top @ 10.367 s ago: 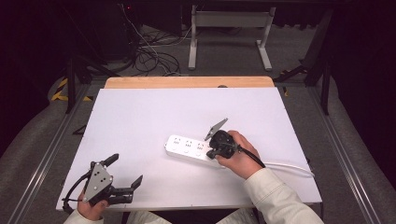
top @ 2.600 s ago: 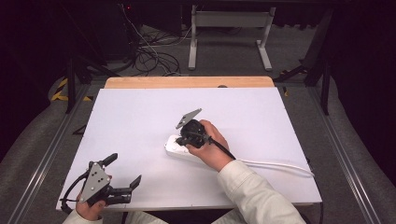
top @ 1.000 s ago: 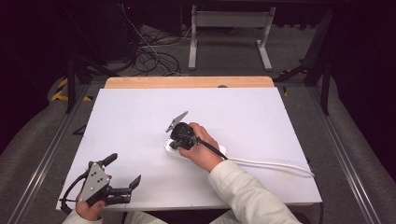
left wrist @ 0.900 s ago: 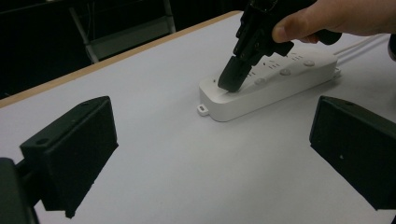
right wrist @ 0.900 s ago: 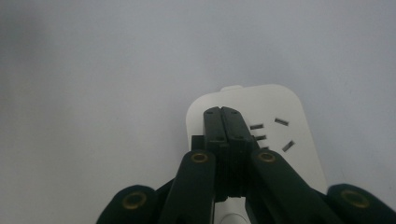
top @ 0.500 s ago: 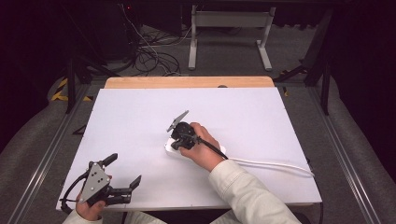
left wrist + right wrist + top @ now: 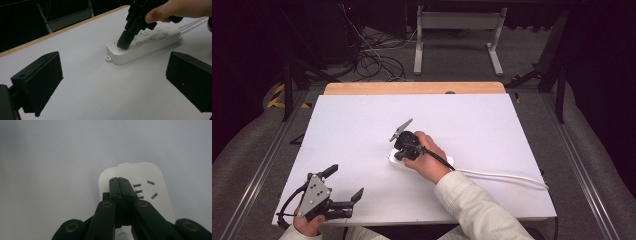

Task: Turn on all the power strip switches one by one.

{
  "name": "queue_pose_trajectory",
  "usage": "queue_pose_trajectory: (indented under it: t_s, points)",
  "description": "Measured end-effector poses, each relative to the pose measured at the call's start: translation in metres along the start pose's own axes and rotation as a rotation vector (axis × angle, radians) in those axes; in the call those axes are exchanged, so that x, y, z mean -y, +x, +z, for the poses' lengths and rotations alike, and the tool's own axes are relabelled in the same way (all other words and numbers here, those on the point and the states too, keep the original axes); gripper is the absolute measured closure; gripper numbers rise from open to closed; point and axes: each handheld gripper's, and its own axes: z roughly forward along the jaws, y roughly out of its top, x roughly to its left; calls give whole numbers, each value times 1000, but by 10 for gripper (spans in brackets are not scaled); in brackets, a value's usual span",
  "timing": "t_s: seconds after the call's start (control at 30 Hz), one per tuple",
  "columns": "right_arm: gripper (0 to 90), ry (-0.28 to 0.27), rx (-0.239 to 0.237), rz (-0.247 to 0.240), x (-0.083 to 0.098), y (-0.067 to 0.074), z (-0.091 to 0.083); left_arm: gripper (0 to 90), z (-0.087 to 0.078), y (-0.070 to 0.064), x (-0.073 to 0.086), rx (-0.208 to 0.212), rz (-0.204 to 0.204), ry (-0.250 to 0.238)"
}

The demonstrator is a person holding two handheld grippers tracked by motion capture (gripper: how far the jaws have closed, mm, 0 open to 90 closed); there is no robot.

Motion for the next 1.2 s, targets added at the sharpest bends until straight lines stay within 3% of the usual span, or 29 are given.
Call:
queue_pose_trajectory:
  t_s: [0.2, 0.33, 0.4, 0.47, 1.0, 1.2]
  points:
    - [900, -20, 21, -51, -1, 4, -6, 13, -1, 1, 0, 1, 1, -3]
    - [900, -142, 4, -67, -1, 10, -26, 13, 0, 2, 1, 1, -3, -1]
    - [900, -171, 6, -73, 0, 10, -37, 13, 0, 2, 0, 0, 7, 2]
    - [829, -196, 11, -72, 2, 11, -46, 13, 0, 1, 0, 0, -1, 0]
    - [707, -264, 29, -77, 16, 12, -82, 13, 1, 1, 0, -3, -3, 4]
    - [590, -311, 41, -71, 25, 10, -100, 13, 1, 1, 1, -4, -4, 6]
